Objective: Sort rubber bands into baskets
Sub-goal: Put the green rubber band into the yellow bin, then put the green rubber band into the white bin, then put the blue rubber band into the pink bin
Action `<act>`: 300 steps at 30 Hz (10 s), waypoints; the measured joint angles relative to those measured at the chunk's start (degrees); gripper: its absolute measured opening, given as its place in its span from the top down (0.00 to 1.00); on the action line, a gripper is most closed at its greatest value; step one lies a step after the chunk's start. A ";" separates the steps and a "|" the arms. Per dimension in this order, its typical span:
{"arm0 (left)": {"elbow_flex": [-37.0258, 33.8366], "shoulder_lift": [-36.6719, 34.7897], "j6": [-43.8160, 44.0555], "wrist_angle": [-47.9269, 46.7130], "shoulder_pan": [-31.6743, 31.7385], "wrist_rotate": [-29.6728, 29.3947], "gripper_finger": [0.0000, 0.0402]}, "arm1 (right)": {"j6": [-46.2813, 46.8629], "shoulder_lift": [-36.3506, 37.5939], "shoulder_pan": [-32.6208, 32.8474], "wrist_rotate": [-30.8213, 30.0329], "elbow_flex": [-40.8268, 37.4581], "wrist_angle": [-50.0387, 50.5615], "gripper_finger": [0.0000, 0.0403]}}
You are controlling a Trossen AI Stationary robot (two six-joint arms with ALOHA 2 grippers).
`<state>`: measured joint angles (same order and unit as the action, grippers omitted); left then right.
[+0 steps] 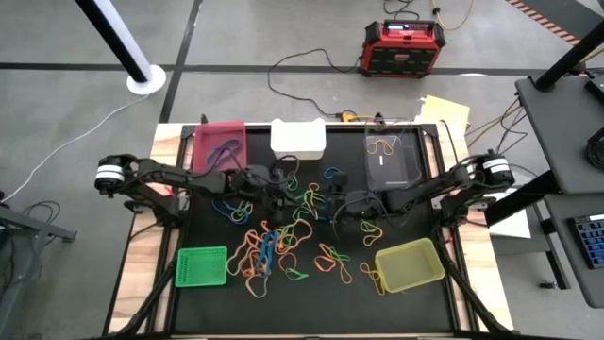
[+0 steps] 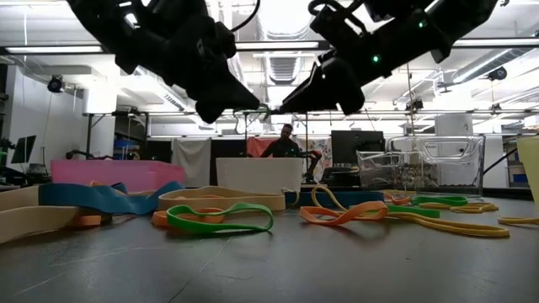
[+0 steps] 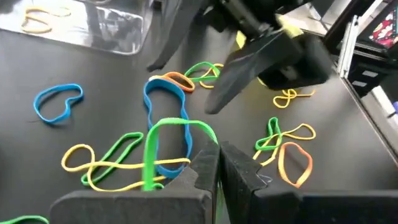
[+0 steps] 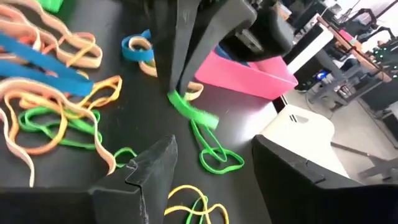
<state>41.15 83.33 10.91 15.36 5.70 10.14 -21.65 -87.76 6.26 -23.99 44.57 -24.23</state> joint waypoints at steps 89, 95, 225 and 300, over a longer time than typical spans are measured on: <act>7.47 -1.51 -11.75 -24.88 -0.27 -11.04 0.62 | 95.13 19.42 32.74 17.01 10.19 86.30 0.63; 7.21 1.96 -12.97 -25.98 0.02 -16.69 0.62 | 84.46 19.45 32.72 -6.88 11.52 84.55 0.61; 13.33 -5.95 -8.93 -36.98 3.05 -2.10 0.73 | 34.70 19.26 0.44 15.93 7.33 47.64 0.98; 10.03 -9.64 -18.85 -22.42 -14.57 -18.78 0.73 | 35.36 8.58 -1.25 19.77 11.30 57.06 0.98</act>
<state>51.18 73.69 -7.94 -7.06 -8.87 -8.65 13.71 -79.18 5.02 -4.23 55.87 32.83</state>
